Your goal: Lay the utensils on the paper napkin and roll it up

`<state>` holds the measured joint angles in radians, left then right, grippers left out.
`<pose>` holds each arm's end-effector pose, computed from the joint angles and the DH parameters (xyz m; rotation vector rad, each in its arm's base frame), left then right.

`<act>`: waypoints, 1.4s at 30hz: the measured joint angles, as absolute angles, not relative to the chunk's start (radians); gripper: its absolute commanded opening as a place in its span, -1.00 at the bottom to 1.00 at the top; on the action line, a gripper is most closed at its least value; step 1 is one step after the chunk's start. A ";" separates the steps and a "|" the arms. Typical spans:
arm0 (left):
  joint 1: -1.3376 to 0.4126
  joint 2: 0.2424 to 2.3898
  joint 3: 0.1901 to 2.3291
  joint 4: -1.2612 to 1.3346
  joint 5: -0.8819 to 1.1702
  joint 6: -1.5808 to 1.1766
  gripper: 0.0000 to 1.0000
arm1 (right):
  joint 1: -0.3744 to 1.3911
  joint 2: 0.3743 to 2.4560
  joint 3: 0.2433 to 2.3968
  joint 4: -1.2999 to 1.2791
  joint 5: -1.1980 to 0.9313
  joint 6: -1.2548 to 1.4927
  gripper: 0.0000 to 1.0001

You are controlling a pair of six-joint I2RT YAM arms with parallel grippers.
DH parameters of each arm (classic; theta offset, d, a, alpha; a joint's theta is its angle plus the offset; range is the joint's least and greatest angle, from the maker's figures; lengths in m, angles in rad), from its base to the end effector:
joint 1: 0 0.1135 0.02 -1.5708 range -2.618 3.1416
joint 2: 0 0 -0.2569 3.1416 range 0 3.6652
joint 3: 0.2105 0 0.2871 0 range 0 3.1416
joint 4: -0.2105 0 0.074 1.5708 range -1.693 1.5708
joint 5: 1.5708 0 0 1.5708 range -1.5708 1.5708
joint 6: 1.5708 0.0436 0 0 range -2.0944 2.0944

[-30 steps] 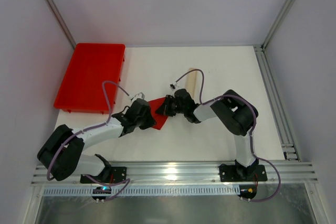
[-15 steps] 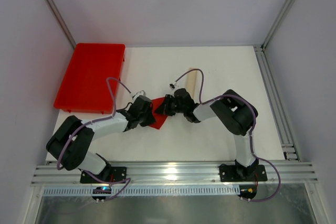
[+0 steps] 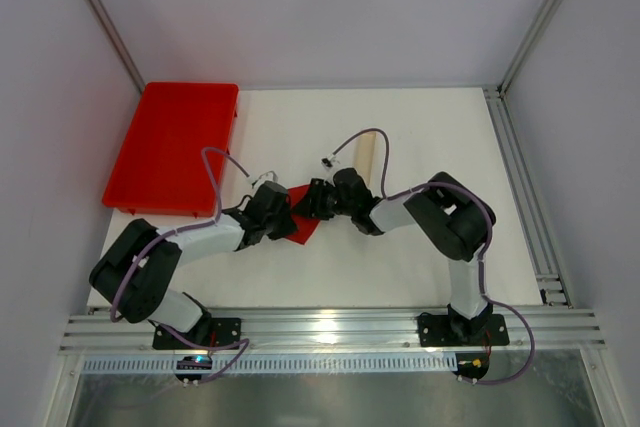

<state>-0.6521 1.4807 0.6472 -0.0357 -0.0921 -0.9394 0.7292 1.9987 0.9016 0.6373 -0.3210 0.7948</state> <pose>0.2455 -0.1824 0.1122 -0.4039 2.4946 -0.5791 0.2977 0.2844 0.0736 -0.1519 2.2517 1.2252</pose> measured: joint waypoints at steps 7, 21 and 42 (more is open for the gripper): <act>-0.652 1.483 0.642 -0.021 -0.084 -0.944 -1.00 | 0.731 1.900 0.812 0.683 -0.315 0.757 -0.10; -0.652 1.483 0.640 -0.015 -0.081 -0.944 -0.99 | 0.740 1.943 0.875 0.658 -0.308 0.736 -0.93; -0.651 1.477 0.638 -0.019 -0.078 -0.956 -0.97 | 0.758 2.041 0.999 0.507 -0.254 0.736 -0.92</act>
